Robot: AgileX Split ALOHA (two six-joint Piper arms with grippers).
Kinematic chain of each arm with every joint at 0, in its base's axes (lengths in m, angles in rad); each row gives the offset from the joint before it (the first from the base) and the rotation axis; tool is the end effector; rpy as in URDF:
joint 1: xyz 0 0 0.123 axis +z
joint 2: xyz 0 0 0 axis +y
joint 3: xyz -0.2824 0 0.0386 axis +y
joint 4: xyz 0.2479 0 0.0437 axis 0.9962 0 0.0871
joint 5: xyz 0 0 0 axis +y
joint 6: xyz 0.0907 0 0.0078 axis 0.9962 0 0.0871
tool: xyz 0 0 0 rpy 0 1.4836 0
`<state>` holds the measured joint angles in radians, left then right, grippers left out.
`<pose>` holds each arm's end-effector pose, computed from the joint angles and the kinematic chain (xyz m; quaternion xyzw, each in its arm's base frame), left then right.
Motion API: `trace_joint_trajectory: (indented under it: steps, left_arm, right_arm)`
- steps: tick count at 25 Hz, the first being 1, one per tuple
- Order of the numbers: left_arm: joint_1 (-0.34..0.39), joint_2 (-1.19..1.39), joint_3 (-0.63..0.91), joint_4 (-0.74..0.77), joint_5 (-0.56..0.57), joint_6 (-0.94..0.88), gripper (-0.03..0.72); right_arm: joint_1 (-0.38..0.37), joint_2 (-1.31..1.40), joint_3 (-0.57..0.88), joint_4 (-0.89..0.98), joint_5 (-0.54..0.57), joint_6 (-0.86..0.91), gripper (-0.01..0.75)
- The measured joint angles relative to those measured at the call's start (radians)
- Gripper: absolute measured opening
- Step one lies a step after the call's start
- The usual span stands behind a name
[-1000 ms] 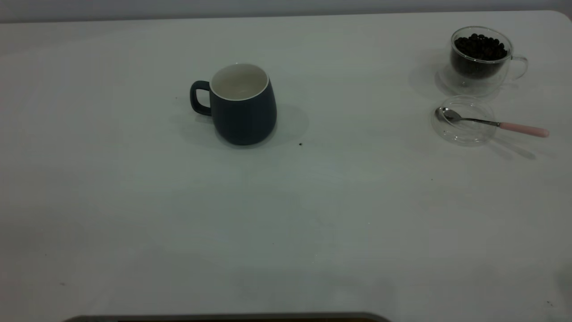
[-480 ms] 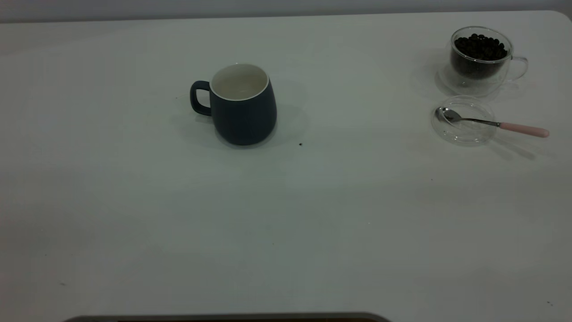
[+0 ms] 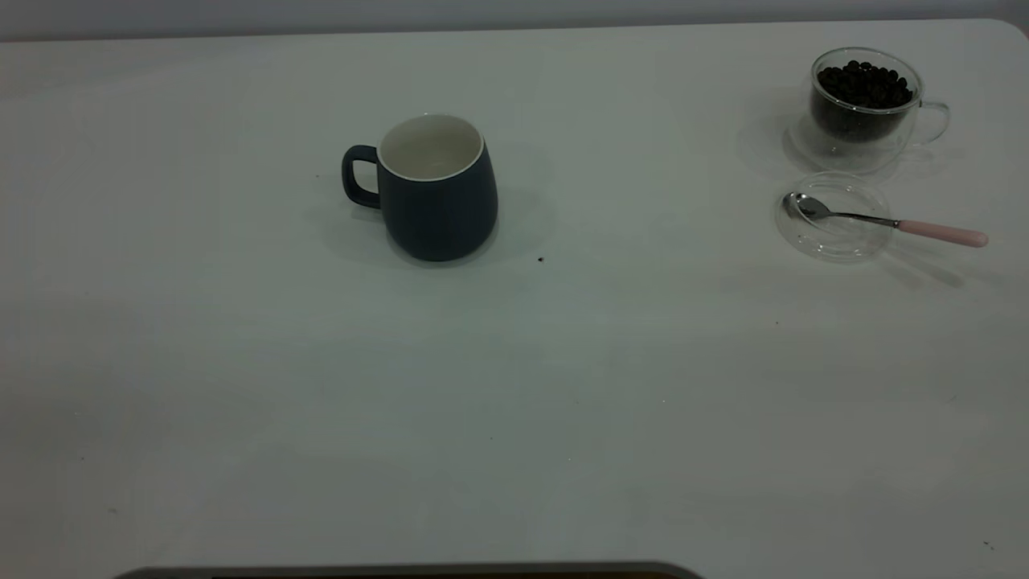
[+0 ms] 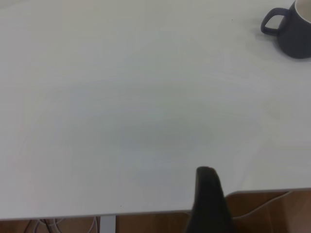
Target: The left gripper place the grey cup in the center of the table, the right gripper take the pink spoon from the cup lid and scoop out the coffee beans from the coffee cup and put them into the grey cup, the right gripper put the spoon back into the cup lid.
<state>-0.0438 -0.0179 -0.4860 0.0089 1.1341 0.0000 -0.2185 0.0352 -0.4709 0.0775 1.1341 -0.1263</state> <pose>-0.0091 0.0011 0.2674 0.0187 0.8706 -0.0063 0.4915 0.0012 0.0063 0.2636 0.0392 0.8856 -0.0410 0.4611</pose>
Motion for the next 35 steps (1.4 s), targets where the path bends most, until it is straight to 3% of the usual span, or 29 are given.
trace_joint_trajectory:
  steps: [4,16,35]
  left_arm:
    - [0.000,0.000,0.000,0.000,0.000,0.000,0.588]
    - [0.000,0.000,0.000,0.000,0.000,0.000,0.588]
    - [0.000,0.000,0.000,0.000,0.000,0.000,0.588]
  right_arm:
    - [0.008,-0.002,0.000,-0.032,-0.001,0.043,0.584]
    - [0.127,-0.002,0.000,-0.042,-0.001,0.049,0.584]
    - [0.179,-0.002,0.000,-0.042,-0.003,0.049,0.584]
